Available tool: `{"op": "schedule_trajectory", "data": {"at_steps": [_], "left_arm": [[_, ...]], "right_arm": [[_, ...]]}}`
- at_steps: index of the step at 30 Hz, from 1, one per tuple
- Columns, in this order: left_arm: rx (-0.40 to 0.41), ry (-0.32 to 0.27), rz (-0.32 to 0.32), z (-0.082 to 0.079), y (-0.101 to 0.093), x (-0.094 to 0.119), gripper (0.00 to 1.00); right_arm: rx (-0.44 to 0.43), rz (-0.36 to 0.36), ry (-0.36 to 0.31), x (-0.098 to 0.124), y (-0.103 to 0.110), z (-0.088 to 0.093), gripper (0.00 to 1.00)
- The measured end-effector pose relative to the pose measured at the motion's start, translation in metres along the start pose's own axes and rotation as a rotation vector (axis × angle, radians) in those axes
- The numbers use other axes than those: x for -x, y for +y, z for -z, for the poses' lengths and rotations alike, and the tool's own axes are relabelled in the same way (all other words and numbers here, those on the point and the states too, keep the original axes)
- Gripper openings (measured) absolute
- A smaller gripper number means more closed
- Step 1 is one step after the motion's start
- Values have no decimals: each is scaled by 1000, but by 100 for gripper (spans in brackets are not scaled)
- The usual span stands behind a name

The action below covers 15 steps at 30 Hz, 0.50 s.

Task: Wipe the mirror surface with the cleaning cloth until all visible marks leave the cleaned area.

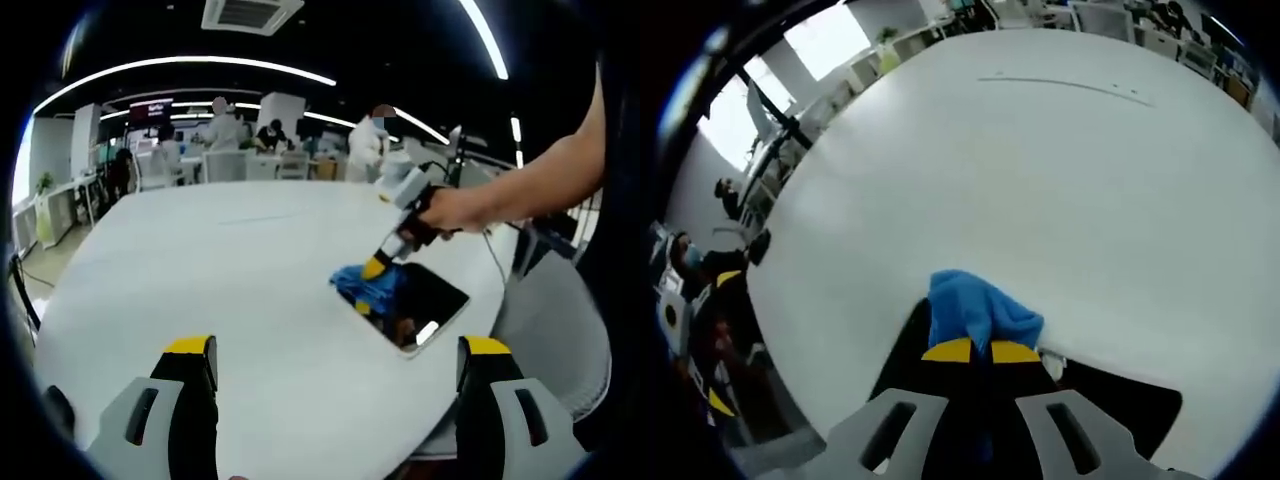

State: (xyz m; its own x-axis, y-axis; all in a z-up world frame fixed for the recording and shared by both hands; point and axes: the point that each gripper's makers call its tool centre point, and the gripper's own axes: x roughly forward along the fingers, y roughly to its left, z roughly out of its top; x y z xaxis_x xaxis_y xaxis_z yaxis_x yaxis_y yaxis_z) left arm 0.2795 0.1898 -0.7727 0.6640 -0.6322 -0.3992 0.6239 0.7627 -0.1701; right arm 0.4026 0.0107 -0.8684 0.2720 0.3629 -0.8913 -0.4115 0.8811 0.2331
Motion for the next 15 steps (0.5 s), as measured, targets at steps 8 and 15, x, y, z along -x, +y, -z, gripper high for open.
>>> {"op": "schedule_trajectory", "data": {"at_steps": [8, 15], "left_arm": [[-8, -1, -1, -2, -1, 1, 100], [-12, -9, -5, -5, -2, 2, 100]], "right_arm": [[-2, 24, -48, 2, 3, 5, 0], [53, 14, -41, 11, 17, 33, 0]]}}
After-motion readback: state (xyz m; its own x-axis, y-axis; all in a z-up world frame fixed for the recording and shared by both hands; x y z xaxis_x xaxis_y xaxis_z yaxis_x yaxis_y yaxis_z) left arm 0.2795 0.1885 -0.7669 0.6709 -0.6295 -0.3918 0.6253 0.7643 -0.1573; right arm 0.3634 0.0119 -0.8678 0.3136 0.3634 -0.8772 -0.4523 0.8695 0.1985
